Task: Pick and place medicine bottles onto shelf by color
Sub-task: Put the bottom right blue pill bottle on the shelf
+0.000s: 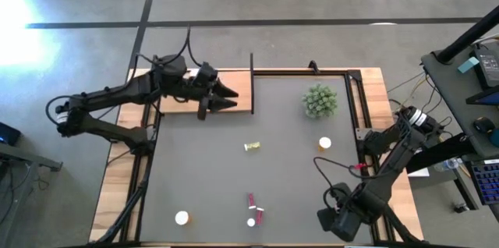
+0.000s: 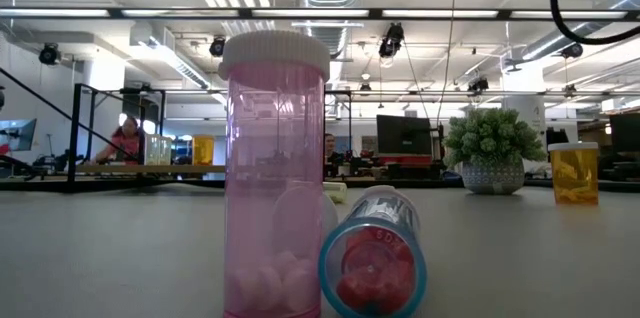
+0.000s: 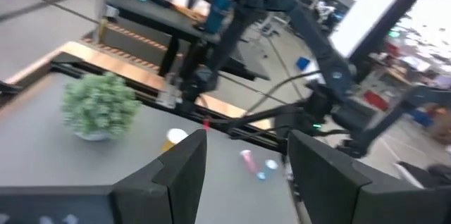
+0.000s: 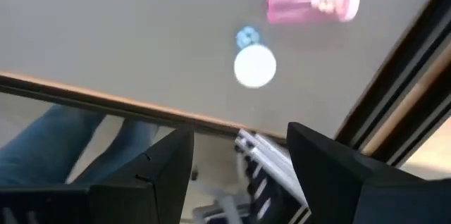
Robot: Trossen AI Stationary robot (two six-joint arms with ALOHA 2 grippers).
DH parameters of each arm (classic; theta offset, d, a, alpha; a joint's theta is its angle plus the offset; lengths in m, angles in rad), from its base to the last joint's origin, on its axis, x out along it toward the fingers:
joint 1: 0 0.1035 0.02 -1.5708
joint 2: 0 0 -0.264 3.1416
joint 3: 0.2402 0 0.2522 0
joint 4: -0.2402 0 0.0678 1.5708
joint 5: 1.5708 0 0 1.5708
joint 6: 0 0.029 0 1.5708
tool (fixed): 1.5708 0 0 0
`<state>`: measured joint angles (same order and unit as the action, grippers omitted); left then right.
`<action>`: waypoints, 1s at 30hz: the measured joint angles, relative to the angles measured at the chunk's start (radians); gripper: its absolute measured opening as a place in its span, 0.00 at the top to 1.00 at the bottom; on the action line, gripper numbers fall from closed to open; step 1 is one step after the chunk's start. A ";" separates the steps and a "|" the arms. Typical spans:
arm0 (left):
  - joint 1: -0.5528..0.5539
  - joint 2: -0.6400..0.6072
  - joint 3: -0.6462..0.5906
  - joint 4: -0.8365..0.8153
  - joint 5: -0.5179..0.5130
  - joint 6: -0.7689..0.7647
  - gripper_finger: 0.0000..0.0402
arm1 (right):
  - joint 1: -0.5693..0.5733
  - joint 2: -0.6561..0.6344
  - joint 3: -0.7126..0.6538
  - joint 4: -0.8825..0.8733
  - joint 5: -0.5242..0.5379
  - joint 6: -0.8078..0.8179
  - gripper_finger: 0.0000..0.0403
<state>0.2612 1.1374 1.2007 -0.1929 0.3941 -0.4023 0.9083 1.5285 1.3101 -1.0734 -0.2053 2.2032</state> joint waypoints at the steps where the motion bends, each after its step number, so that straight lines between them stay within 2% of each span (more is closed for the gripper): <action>1: -0.015 -0.004 0.000 0.000 0.000 -0.014 0.54 | 0.002 0.001 -0.003 -0.003 0.004 -0.015 0.46; 7: -0.118 -0.009 0.000 0.003 -0.014 -0.069 0.54 | 0.024 0.001 -0.008 -0.013 0.101 -0.086 0.46; 12: -0.206 0.011 0.000 0.007 -0.054 -0.091 0.54 | 0.050 0.015 -0.009 -0.022 0.105 -0.110 0.46; 17: -0.275 0.029 -0.010 0.002 -0.048 -0.090 0.54 | 0.077 0.038 -0.009 -0.015 0.131 -0.112 0.46; 25: -0.329 0.030 -0.044 -0.008 -0.013 -0.168 0.54 | 0.119 0.061 -0.009 -0.008 0.131 -0.110 0.46; 30: -0.343 0.030 -0.044 0.001 -0.059 -0.169 0.54 | 0.126 0.062 -0.009 0.017 0.164 -0.097 0.46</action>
<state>-0.0822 1.1679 1.1568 -0.1915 0.3348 -0.5713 1.0343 1.5902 1.3010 -1.0563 -0.0417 2.1059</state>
